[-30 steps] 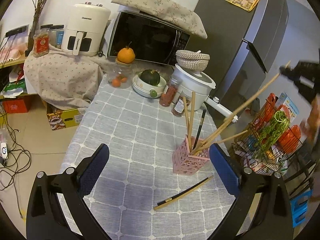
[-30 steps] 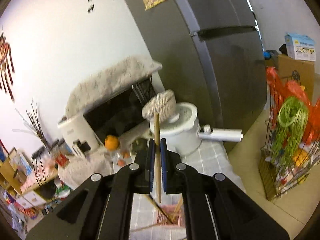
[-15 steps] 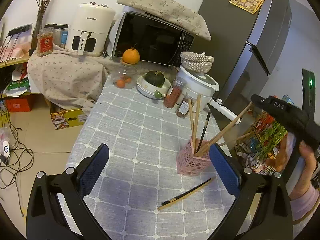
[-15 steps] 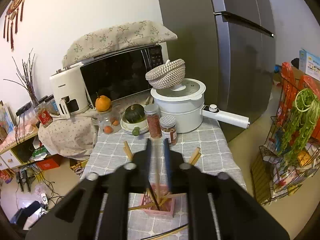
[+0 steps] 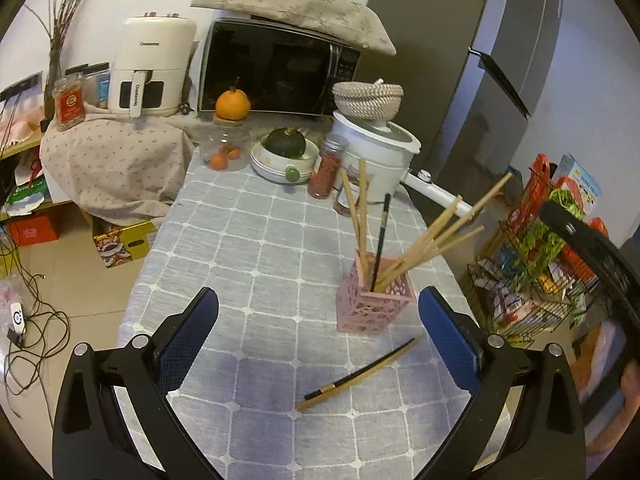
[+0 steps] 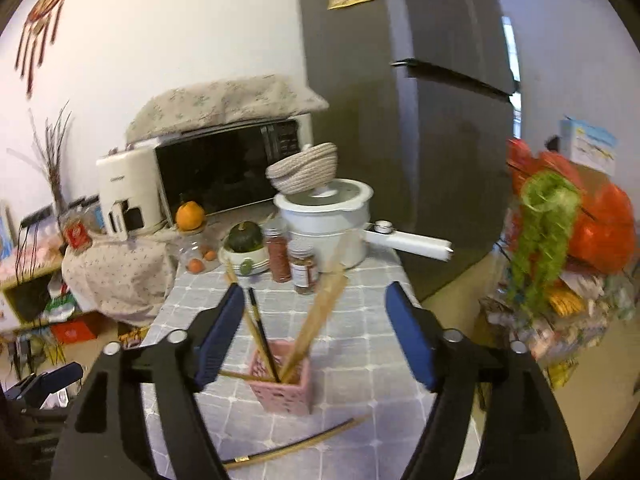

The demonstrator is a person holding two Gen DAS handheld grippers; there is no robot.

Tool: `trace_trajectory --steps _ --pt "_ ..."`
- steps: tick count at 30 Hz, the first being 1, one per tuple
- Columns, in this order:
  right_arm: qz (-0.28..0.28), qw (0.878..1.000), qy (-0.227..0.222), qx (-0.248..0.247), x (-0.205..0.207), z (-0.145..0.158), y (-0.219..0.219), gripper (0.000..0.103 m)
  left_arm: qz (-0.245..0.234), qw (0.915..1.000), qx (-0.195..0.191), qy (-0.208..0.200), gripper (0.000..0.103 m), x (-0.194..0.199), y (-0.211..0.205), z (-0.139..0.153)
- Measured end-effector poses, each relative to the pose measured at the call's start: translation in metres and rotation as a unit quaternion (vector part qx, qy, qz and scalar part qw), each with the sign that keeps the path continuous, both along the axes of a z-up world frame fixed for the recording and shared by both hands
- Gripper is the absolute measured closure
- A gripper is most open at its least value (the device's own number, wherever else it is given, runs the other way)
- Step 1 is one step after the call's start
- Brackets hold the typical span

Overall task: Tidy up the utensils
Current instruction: 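Lower the open left tool onto the cloth and pinch a wooden chopstick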

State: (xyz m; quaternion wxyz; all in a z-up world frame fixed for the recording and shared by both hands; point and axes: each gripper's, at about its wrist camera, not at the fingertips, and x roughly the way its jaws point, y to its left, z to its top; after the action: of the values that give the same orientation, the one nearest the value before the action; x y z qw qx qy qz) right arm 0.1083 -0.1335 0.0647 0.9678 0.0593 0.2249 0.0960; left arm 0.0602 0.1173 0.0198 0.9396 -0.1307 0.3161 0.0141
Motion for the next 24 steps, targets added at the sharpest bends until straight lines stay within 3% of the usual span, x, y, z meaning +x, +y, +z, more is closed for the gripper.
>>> trace_trajectory --steps 7,11,15,19,24 --pt "-0.046 0.997 0.069 -0.014 -0.017 -0.054 -0.038 0.010 -0.068 0.9941 0.055 0.064 0.007 0.014 -0.055 -0.034" --pt "-0.080 0.990 0.116 0.000 -0.019 -0.083 -0.068 0.009 -0.126 0.9793 0.099 0.124 0.007 0.034 -0.089 -0.066" --pt "-0.122 0.978 0.160 0.057 -0.021 -0.104 -0.114 0.009 -0.163 0.9686 0.093 0.163 0.007 0.055 -0.104 -0.088" --pt "-0.155 0.964 0.192 0.096 -0.023 -0.120 -0.151 0.009 -0.201 0.9583 0.091 0.181 0.010 0.066 -0.126 -0.103" --pt "-0.179 0.955 0.192 0.139 -0.032 -0.120 -0.181 0.009 -0.266 0.9356 0.130 0.193 0.015 0.083 -0.170 -0.123"
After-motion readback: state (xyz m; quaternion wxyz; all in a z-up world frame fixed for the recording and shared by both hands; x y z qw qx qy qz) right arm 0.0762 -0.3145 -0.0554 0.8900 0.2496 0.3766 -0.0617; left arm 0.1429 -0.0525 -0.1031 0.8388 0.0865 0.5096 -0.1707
